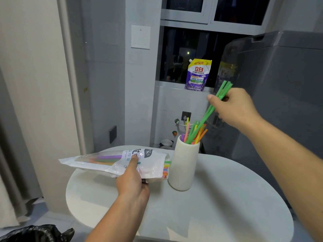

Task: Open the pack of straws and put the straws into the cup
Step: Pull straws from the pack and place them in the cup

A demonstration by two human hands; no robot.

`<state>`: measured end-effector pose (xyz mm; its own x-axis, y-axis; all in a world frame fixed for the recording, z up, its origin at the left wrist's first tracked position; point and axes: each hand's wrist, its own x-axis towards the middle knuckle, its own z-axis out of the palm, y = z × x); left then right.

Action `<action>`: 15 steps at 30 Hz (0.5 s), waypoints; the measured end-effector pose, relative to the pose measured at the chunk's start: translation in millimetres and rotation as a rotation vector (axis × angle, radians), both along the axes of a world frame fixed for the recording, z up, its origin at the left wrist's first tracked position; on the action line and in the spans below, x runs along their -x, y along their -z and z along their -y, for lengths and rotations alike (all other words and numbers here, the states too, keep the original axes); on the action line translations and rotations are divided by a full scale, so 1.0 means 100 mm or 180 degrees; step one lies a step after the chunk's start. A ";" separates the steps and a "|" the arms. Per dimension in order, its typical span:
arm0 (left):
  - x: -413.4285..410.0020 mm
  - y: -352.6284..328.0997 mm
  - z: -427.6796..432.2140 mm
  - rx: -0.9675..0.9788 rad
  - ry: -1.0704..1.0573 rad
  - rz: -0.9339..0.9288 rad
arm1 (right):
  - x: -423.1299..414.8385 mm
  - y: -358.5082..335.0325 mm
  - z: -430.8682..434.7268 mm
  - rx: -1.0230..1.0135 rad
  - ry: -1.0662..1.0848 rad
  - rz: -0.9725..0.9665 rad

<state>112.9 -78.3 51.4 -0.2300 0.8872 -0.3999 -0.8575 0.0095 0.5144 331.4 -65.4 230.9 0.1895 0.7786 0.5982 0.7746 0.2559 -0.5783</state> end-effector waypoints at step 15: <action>-0.03 0.04 -0.02 -0.0080 0.0016 -0.0072 | 0.12 0.48 -0.37 0.0709 -0.0077 0.0257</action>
<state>116.0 -75.9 47.3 -0.2343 0.8981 -0.3721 -0.8456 0.0006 0.5339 319.3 -28.7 183.1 0.1278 0.8967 0.4237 0.8158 0.1479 -0.5591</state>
